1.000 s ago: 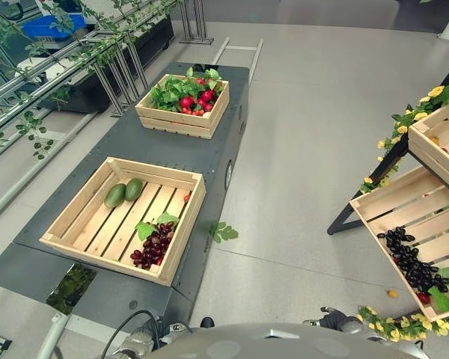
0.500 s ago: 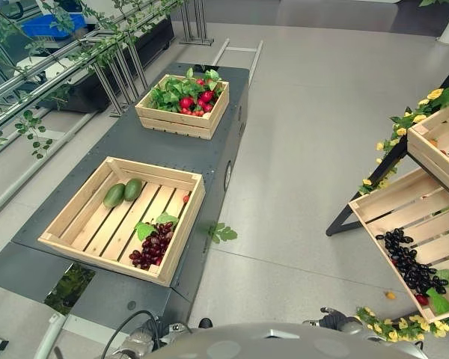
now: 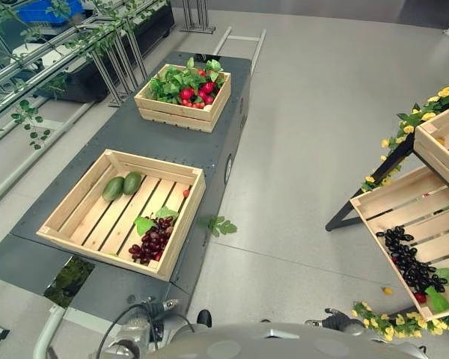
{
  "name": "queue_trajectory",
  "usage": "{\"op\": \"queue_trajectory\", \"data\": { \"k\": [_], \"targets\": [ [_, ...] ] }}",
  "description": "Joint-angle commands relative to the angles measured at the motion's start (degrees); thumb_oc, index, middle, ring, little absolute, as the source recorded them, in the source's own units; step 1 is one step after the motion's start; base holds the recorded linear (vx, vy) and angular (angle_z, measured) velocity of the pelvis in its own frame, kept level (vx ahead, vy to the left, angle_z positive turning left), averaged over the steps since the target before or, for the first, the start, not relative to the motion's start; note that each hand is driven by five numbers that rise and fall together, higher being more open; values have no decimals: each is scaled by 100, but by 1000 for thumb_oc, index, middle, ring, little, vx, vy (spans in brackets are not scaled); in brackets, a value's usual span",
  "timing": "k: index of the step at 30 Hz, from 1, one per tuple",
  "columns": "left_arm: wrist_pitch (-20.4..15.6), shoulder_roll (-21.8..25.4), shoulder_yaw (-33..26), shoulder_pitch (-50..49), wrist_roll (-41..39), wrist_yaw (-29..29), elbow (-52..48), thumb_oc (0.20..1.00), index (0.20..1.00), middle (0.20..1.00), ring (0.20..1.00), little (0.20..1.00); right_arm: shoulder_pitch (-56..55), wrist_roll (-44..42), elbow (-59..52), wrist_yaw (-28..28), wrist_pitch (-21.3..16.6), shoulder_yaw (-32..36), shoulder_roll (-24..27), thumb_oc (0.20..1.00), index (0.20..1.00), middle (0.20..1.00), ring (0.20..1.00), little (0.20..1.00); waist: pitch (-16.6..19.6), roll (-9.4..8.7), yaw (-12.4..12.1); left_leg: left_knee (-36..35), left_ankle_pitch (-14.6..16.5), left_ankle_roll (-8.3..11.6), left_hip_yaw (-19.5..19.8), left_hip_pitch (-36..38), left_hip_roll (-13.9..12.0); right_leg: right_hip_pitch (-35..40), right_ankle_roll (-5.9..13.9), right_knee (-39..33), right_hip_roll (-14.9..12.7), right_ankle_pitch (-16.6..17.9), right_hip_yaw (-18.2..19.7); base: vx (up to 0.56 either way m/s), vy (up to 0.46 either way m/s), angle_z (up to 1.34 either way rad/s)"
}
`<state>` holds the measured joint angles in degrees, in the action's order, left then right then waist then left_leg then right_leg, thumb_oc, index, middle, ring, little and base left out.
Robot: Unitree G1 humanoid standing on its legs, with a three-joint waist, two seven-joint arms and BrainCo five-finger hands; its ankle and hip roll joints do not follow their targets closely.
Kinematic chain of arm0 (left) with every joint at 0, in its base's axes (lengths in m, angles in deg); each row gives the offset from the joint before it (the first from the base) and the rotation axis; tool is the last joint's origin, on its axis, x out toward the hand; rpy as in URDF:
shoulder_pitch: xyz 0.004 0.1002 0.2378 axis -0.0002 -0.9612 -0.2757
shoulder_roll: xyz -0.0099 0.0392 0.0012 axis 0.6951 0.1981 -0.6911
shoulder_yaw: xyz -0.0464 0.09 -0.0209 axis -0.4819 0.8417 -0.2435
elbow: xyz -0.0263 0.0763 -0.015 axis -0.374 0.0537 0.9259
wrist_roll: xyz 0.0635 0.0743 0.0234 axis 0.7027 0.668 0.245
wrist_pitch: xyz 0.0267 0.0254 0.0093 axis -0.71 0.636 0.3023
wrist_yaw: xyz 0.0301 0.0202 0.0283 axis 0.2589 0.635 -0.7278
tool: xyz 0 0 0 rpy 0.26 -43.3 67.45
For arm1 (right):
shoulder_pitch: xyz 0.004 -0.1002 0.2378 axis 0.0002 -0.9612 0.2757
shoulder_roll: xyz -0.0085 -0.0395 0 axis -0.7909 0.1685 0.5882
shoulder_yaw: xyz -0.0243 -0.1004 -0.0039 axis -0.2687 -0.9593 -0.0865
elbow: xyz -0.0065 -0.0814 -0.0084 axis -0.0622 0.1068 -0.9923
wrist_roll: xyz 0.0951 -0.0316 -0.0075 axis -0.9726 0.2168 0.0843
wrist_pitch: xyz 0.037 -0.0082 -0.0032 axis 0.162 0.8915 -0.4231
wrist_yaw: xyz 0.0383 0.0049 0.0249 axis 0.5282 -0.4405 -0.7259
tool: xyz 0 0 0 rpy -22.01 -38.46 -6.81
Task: Pick up the fruits from the basket on one side to the basket on the other side
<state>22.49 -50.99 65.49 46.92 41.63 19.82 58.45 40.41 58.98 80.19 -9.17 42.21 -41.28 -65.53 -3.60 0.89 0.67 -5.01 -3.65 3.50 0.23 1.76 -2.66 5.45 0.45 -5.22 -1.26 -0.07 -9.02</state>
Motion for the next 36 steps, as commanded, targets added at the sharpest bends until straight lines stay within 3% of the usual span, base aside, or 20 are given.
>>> {"op": "queue_trajectory", "data": {
  "k": [1,3,5,9,11,24,36],
  "targets": [
    [-325,155,-115,344,-462,-144,-434,1000,1000,1000,1000,1000,263,-62,142,123,-133,31,-12,1000,1000,1000,1000,1000,-191,-278,-25,1,453,37,-100,174,36,-80,693,22,-562,65,54,0,0,0],
    [-378,201,-176,156,-651,-136,-1044,1000,1000,1000,1000,1000,246,-75,82,127,-133,52,11,1000,1000,1000,1000,1000,-214,-264,-36,1,440,42,-91,159,30,-86,697,22,-564,66,36,0,0,0],
    [-469,286,-275,-235,-871,-88,-2282,1000,1000,1000,1000,1000,211,-63,-4,113,-126,91,60,1000,1000,1000,1000,1000,-243,-247,-70,1,424,46,-77,144,17,-92,708,22,-573,77,23,0,0,0],
    [-489,316,-380,-412,-973,-48,-2742,1000,1000,1000,1000,1000,208,-60,-23,96,-133,128,73,1000,1000,1000,1000,1000,-245,-239,-77,1,418,45,-72,143,6,-96,718,22,-576,82,23,-2,2,1],
    [-530,364,-521,-656,-1148,34,-3658,1000,1000,1000,1000,1000,217,-76,-38,56,-120,179,80,1000,1000,1000,1000,1000,-260,-219,-85,1,420,40,-74,150,-3,-101,723,22,-581,84,33,-15,13,5],
    [-569,548,-818,-934,-1345,137,-5157,1000,1000,1000,1000,1000,256,-135,-46,-24,-101,224,113,1000,1000,1000,1000,1000,-384,-206,-102,1,432,36,-89,162,-18,-114,728,22,-587,105,55,0,0,0],
    [-431,983,-823,-597,-770,94,-5100,1000,1000,1000,1000,1000,289,-121,-34,-92,-72,210,148,1000,1000,1000,1000,1000,-425,-186,-70,1,430,43,-118,144,-28,-156,729,23,-589,120,61,0,0,0]
  ]
}}
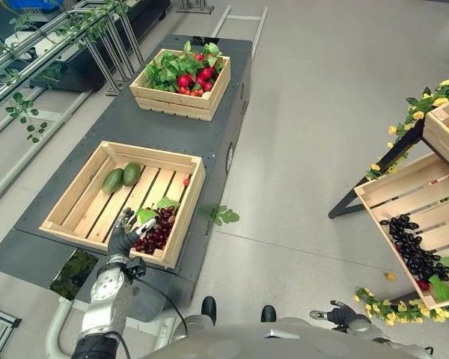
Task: Pick up the fruits from the basket on one side to the basket on the other side
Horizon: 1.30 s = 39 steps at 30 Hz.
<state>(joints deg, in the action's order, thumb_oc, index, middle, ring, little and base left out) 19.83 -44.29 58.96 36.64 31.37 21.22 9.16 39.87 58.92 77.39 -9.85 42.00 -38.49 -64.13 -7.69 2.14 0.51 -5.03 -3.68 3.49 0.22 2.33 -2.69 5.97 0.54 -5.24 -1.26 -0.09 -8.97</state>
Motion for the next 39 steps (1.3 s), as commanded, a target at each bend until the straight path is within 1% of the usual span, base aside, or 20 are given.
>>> {"op": "queue_trajectory", "data": {
  "k": [1,3,6,7,10,17,24,32,33,39],
  "targets": [
    [-155,353,-153,485,295,-45,-120,1000,1000,1000,1000,1000,349,-123,229,-20,-48,-73,18,1000,1000,1000,1000,1000,-31,-307,-47,3,426,46,-114,75,-27,-229,719,29,-589,128,60,0,0,0],
    [-138,448,-81,671,411,-60,101,1000,1000,1000,1000,1000,353,-146,283,-35,-45,-64,41,1000,1000,1000,1000,1000,-57,-303,-35,3,416,50,-115,39,-27,-274,730,33,-588,147,69,0,0,0],
    [-105,469,-16,768,462,-69,259,1000,1000,1000,1000,1000,371,-128,355,-49,-28,-62,48,1000,1000,1000,1000,1000,-59,-299,-29,3,413,51,-126,16,-26,-293,734,30,-586,152,78,0,0,0],
    [-82,500,59,920,506,-122,539,1000,1000,1000,1000,1000,382,-125,408,-43,-20,-51,64,1000,1000,1000,1000,1000,-60,-291,-16,3,408,52,-137,3,-25,-312,734,28,-587,159,86,0,0,0],
    [-42,528,120,1086,638,-179,826,1000,1000,1000,1000,1000,374,-116,445,-31,-16,-47,59,1000,1000,1000,1000,1000,-40,-292,12,3,417,50,-158,-5,-19,-325,733,25,-582,159,98,0,0,0],
    [8,635,162,1224,800,-211,1109,1000,1000,1000,1000,1000,309,-102,473,-11,-15,-1,69,1000,1000,1000,1000,1000,6,-273,71,3,447,50,-201,12,-25,-339,738,24,-580,152,140,4,2,0],
    [84,873,254,1434,1078,-202,1390,1000,1000,1000,1000,1000,319,-84,508,-32,-9,-15,104,1000,1000,1000,1000,1000,0,-266,86,3,449,50,-204,16,-27,-345,747,24,-582,158,158,0,0,0],
    [222,1190,443,1880,1440,-176,2076,1000,1000,1000,1000,1000,325,-54,520,-61,7,-64,160,1000,1000,1000,1000,1000,-36,-265,129,3,442,61,-219,4,-22,-379,753,24,-585,184,158,0,0,0],
    [250,1270,510,2000,1532,-161,2307,1000,1000,1000,1000,1000,337,-57,532,-70,9,-75,183,1000,1000,1000,1000,1000,-55,-266,145,3,436,63,-225,-10,-21,-401,756,24,-582,199,164,0,0,0],
    [289,1422,652,2245,1683,-171,2538,1000,1000,1000,1000,1000,359,-67,537,-75,13,-99,211,1000,1000,1000,1000,1000,-113,-277,165,3,407,65,-228,-78,-17,-464,766,24,-583,235,171,-11,2,0]
  ]
}}
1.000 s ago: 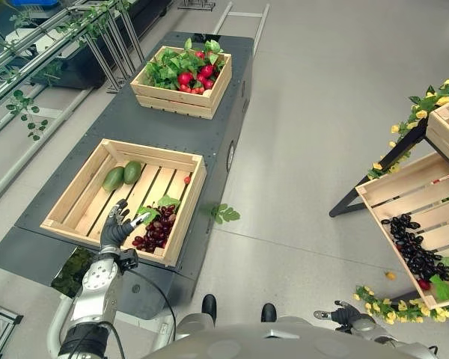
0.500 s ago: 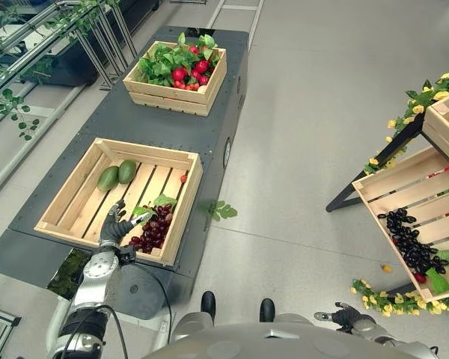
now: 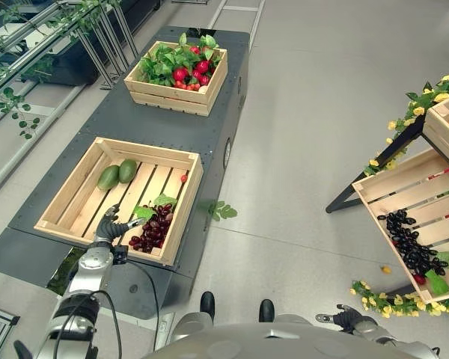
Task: Pick up the fruits from the basket on one side to the basket on the other side
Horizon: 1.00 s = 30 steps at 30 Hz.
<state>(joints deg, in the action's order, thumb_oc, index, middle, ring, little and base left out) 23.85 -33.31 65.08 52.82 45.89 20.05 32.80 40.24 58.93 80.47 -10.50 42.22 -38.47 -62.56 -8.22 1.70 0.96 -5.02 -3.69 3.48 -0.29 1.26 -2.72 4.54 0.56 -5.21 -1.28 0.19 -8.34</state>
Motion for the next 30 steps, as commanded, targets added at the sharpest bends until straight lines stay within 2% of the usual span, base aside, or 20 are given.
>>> {"op": "queue_trajectory", "data": {
  "k": [1,11,24,30],
  "targets": [
    [-106,378,101,730,286,-70,306,1000,1000,1000,1000,1000,333,-79,238,-18,-9,-105,68,1000,1000,1000,1000,1000,-90,-233,134,2,396,66,-183,-14,-13,-369,770,21,-585,230,108,-36,11,-2],
    [-68,517,580,1498,464,-195,849,1000,1000,1000,1000,1000,645,-255,183,36,-40,-199,163,1000,1000,1000,1000,1000,-454,-240,228,2,182,54,-192,-523,44,-915,783,53,-592,450,146,-94,17,-3],
    [-8,549,1312,2440,828,-159,1414,1000,1000,1000,1000,1000,882,-459,79,94,-115,-322,216,1000,1000,1000,1000,1000,-715,-327,314,2,-6,48,-194,-1030,82,-1467,781,92,-591,652,238,-52,9,-3],
    [2,476,1451,2678,932,-194,1560,1000,1000,1000,1000,1000,927,-504,52,126,-137,-353,223,1000,1000,1000,1000,1000,-826,-357,341,2,-43,41,-201,-1143,101,-1606,788,93,-606,722,267,-40,11,-2]
  ]
}}
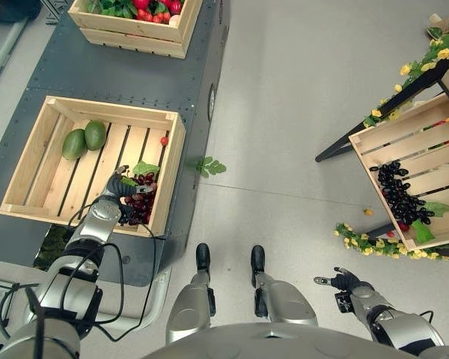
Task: Pick up the fruits from the basket on one side to the basket on the other side
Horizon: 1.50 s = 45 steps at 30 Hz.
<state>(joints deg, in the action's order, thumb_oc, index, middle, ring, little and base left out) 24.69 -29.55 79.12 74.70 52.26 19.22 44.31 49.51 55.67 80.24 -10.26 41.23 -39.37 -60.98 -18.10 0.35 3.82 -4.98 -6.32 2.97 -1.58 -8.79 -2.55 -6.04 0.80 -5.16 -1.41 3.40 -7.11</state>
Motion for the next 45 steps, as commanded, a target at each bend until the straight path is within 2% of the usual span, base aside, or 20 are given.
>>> {"op": "queue_trajectory", "data": {
  "k": [1,14,29,45],
  "targets": [
    [-82,91,65,522,298,-122,441,1000,1000,1000,1000,1000,6,-197,70,108,-50,-264,61,1000,1000,1000,1000,1000,138,-229,61,-2,205,91,-70,-171,92,-585,763,90,-593,418,150,-43,19,-2],
    [-63,79,23,650,275,-258,801,1000,1000,1000,1000,1000,63,-371,-86,192,-123,-218,97,1000,1000,1000,1000,1000,-48,-330,113,-2,126,79,-120,-440,122,-912,782,104,-618,541,209,-10,6,0],
    [80,93,-139,319,684,-354,1581,1000,1000,1000,1000,1000,195,-428,-260,267,-169,-217,145,1000,1000,1000,1000,1000,-300,-457,64,0,82,82,-112,-550,77,-1027,793,102,-604,568,203,-1,3,-1],
    [88,41,-200,213,820,-533,1594,1000,1000,1000,1000,1000,197,-491,-415,341,-237,-211,128,1000,1000,1000,1000,1000,-534,-601,16,8,35,75,-87,-704,64,-1159,811,91,-624,622,177,0,0,0]
  ]
}}
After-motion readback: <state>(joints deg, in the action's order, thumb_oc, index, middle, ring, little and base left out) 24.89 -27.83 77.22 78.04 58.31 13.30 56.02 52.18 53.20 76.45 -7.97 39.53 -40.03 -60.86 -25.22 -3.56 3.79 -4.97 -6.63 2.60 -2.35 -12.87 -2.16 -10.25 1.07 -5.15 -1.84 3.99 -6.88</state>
